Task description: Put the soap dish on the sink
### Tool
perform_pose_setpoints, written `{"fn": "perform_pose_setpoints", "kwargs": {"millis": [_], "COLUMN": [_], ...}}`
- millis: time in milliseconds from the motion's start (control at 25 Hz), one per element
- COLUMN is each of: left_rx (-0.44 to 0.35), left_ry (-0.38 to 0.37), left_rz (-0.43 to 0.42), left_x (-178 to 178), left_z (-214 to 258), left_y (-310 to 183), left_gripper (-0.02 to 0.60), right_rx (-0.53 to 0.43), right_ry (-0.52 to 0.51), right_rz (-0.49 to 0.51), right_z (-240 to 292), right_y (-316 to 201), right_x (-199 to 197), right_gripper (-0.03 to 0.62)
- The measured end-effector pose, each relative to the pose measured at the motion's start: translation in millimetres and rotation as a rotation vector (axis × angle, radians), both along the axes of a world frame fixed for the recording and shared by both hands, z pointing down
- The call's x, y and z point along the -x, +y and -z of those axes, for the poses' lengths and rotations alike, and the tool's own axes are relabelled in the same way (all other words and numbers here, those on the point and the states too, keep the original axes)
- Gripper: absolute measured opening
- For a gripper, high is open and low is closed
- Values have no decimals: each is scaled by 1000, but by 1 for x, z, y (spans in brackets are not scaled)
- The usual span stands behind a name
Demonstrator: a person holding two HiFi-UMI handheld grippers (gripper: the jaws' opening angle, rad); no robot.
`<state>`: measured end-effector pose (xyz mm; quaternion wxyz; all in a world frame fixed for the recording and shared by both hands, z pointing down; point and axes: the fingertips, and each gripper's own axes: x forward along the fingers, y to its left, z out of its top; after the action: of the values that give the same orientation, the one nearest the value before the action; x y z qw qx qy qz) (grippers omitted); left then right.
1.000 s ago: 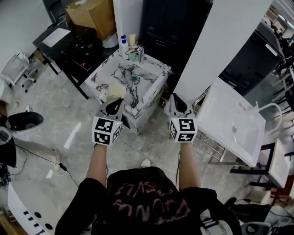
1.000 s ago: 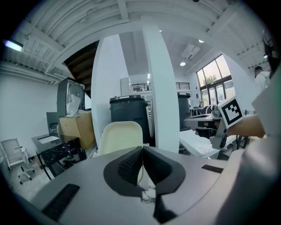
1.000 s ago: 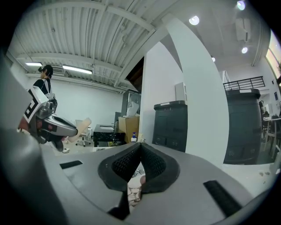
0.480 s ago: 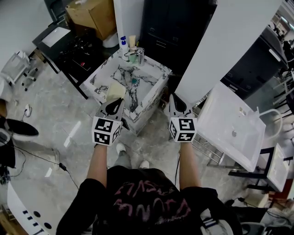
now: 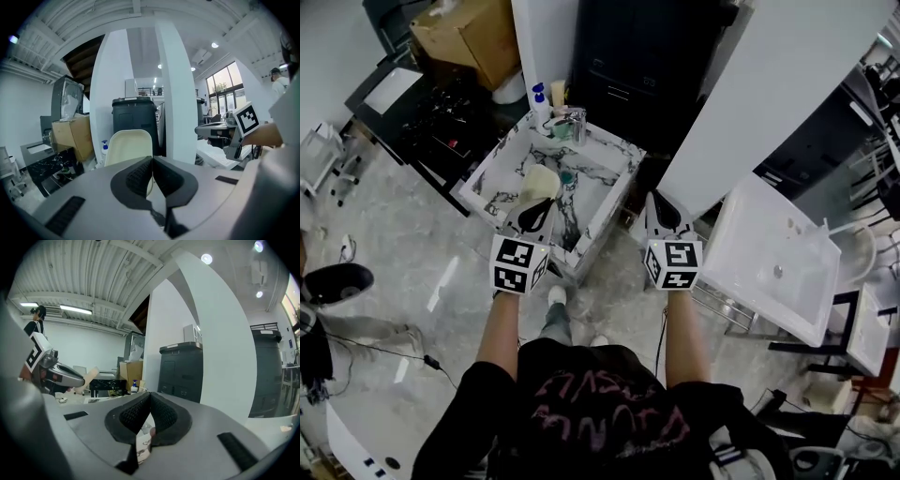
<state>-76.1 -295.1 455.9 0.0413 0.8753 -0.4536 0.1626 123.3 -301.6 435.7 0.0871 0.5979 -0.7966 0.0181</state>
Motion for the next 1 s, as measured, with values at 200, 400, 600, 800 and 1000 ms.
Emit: {"fn": "perform_pose_setpoints", "kwargs": {"millis": [200,400,600,800,1000], "left_rx": [12,17,21,31,22], "left_ry": [6,15,13,5,8], "left_rz": [-53,-121,-187,-229,-253], "left_x": [-5,-13,-20,-28,-36], "left_z": [-7,-5,-5,-11,-8], "left_y": [-49,-91,-123,-147,-161], "left_gripper": [20,20,20,20,20], "right_rx": [-2,-4,-14,-22,-27], "right_ry": [0,7,9,7,2], "right_rz": [-50,-109,-158,-202,-232], "right_z": [-1,4,9,14,15], "right_y": [-40,-71,-98,-113,-124], "right_x": [-3,-4,-4,-10,-16], "right_gripper": [14,14,14,14,14]}}
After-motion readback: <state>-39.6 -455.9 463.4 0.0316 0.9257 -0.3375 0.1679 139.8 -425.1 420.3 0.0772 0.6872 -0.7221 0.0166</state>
